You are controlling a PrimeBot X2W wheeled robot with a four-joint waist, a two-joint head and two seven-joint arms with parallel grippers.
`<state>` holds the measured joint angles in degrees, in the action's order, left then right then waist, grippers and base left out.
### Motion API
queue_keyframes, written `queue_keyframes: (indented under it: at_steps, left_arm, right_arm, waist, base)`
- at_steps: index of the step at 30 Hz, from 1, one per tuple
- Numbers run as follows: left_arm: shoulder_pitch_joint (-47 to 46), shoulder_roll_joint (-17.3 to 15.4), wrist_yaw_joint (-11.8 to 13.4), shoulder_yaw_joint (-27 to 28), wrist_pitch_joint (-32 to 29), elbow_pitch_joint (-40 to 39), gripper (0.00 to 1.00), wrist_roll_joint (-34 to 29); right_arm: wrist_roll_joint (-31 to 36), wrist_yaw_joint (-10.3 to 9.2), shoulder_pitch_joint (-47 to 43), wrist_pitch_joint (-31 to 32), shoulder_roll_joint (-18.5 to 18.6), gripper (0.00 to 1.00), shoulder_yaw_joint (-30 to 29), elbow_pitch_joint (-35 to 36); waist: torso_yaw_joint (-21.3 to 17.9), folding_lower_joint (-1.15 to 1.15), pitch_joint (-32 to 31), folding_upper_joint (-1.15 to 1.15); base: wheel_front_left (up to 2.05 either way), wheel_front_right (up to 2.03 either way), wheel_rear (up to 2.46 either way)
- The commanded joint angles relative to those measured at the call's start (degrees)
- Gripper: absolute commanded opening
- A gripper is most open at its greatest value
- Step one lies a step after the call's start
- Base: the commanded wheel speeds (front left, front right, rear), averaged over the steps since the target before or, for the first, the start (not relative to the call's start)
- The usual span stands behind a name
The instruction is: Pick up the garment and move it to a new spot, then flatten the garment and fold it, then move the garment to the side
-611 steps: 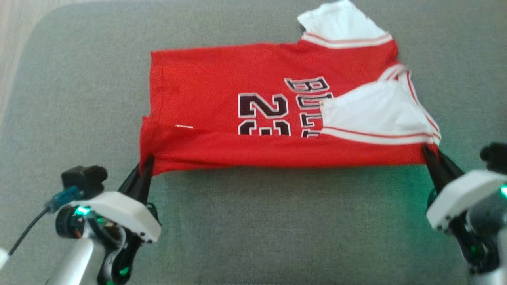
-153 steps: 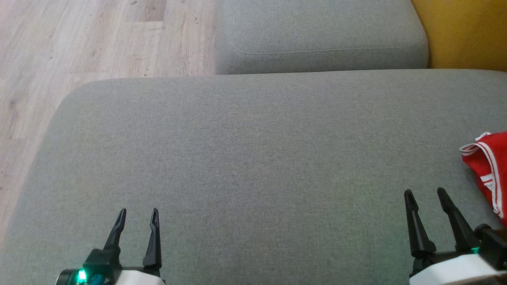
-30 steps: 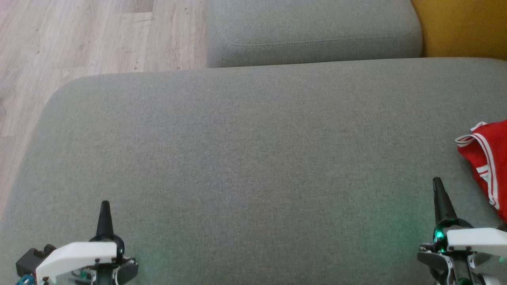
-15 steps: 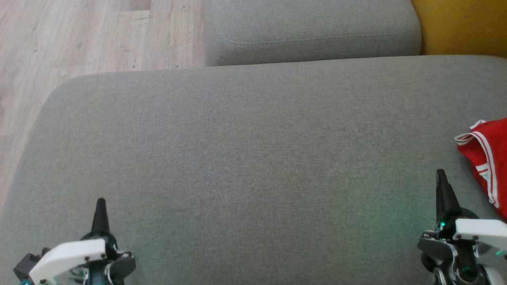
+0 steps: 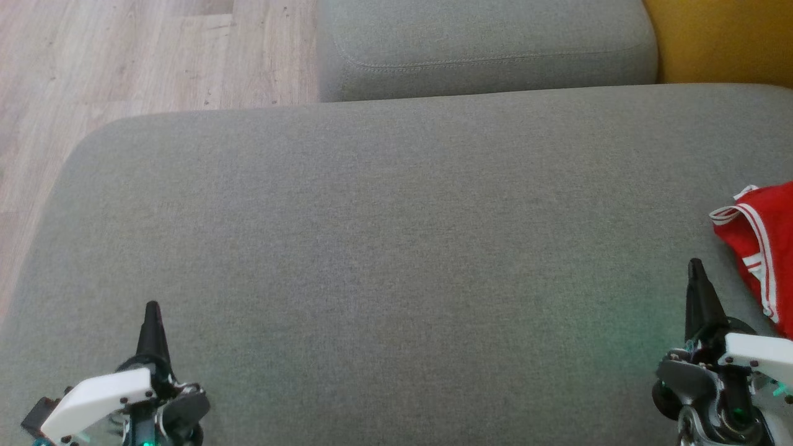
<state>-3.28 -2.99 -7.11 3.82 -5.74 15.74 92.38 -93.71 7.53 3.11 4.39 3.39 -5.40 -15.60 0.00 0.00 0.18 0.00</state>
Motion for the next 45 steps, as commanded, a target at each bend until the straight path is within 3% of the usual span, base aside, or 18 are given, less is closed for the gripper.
queue_keyframes:
  at_steps: [1,45]
  left_arm:
    - [-2.9,-0.3,-0.4,2.1,-0.3,-1.7,0.0,0.3]
    - [-2.9,-0.1,-0.4,2.4,-0.5,-1.7,0.0,0.0]
  right_arm:
    - [-0.2,-0.04,2.9,0.4,1.0,0.0,1.0,1.7]
    - [0.5,-0.04,3.0,1.1,0.4,0.0,0.1,1.6]
  waist:
    - [0.0,0.0,0.0,0.0]
    - [0.0,0.0,0.0,0.0]
  base:
    - [0.0,0.0,0.0]
    - [0.0,0.0,0.0]
